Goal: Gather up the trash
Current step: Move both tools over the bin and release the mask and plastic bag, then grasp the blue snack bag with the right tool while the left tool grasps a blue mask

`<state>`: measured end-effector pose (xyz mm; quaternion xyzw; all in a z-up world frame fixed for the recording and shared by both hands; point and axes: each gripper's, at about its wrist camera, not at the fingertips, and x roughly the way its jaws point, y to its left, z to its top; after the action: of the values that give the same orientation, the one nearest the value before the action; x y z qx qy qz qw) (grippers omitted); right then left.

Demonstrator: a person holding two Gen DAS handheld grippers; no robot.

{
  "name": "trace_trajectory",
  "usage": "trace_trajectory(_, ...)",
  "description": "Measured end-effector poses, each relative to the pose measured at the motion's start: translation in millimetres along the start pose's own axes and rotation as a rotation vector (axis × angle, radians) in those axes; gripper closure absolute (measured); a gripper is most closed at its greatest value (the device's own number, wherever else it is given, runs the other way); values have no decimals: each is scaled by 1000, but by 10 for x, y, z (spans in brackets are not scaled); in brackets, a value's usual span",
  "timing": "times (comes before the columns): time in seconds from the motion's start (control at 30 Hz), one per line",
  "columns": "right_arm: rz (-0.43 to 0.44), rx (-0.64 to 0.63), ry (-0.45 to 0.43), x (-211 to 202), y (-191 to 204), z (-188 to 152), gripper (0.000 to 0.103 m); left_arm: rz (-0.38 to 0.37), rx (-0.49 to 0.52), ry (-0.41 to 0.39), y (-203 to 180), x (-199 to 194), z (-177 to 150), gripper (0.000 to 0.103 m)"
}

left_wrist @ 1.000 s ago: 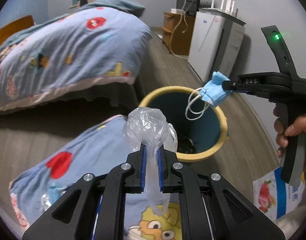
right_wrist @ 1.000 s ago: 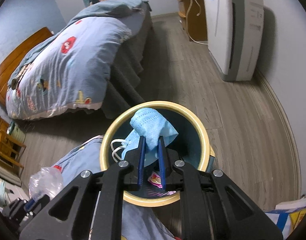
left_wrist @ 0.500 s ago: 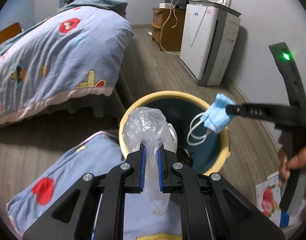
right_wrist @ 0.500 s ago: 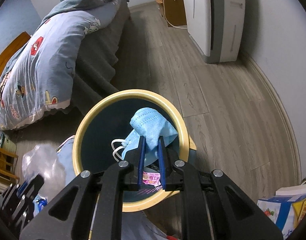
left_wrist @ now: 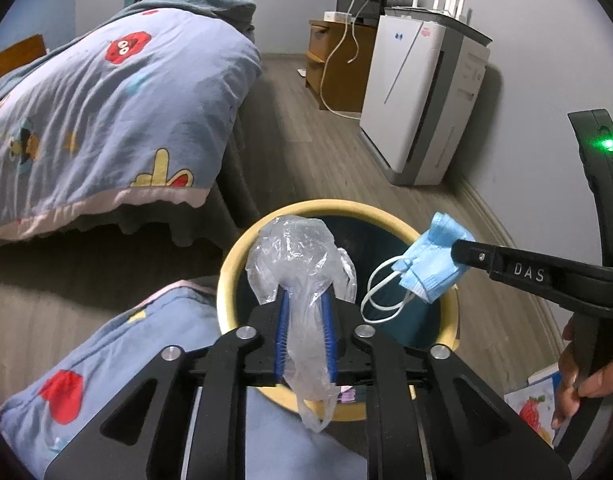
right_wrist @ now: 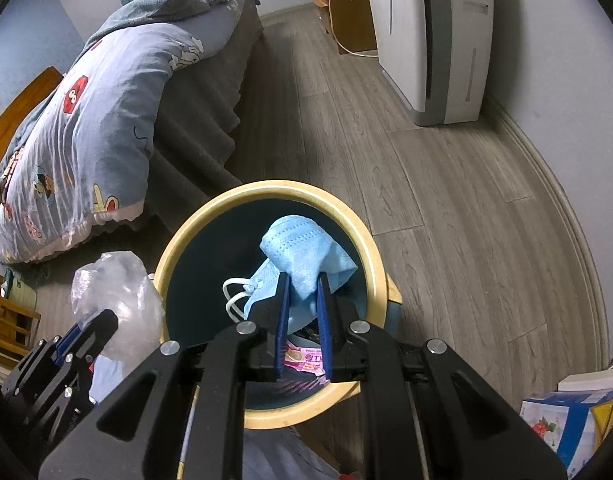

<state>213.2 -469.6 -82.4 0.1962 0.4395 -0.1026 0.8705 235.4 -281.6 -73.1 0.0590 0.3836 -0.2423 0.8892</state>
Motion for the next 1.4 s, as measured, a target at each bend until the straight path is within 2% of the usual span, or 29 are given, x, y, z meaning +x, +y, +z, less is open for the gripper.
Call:
trace_trajectory(0.03,6,1,-1,0,6,3,88,1,-3,-2,6,-4,-6,74)
trace_trajectory(0.07,11,0,-2,-4,14,7,87,4,-5,-5,15,-12,-9,69)
trace_trajectory(0.1,10,0,-5,-11,17,8,85,13,-8,-13,27,-31,-17,57)
trace_trajectory(0.13,11,0,-7,-17,13,14,79,21,-11,-21,38,-47,-19,48)
trace_trajectory(0.23,19,6,-12,-34,19,27,75,26,-19,-32,84,-99,-21,45)
trace_trajectory(0.27,19,7,-14,-39,22,29,71,31,-19,-31,99,-114,-20,44)
trace_trajectory(0.3,20,8,-16,-41,29,33,67,36,-18,-32,118,-136,-18,39)
trace_trajectory(0.33,20,8,-19,-54,39,34,58,40,-17,-37,133,-159,-17,27)
trace_trajectory(0.37,20,8,-21,-63,51,36,50,44,-16,-51,155,-202,-22,22)
trace_trajectory(0.4,17,7,-28,-83,69,40,45,50,-15,-63,172,-243,-30,19)
trace_trajectory(0.47,15,-4,-46,-139,123,42,29,63,-9,-68,213,-316,-46,18)
trace_trajectory(0.5,15,-10,-51,-164,144,41,24,80,-9,-66,245,-356,-61,12)
trace_trajectory(0.53,16,-14,-58,-200,169,39,15,97,-8,-71,275,-401,-75,10)
trace_trajectory(0.63,30,-26,-83,-313,233,42,6,114,-13,-82,379,-600,-113,10)
trace_trajectory(0.87,19,-140,-142,-624,569,-5,6,153,-26,-132,738,-1376,-314,7)
trace_trajectory(1.03,63,-201,-169,-830,873,-138,6,204,-85,-161,1148,-2010,-618,6)
trace_trajectory(1.2,160,-229,-138,-975,1280,-429,6,290,-162,-157,1590,-2423,-1071,5)
trace_trajectory(1.4,252,-309,-61,-986,1898,-972,6,333,-298,-146,2021,-2582,-1480,5)
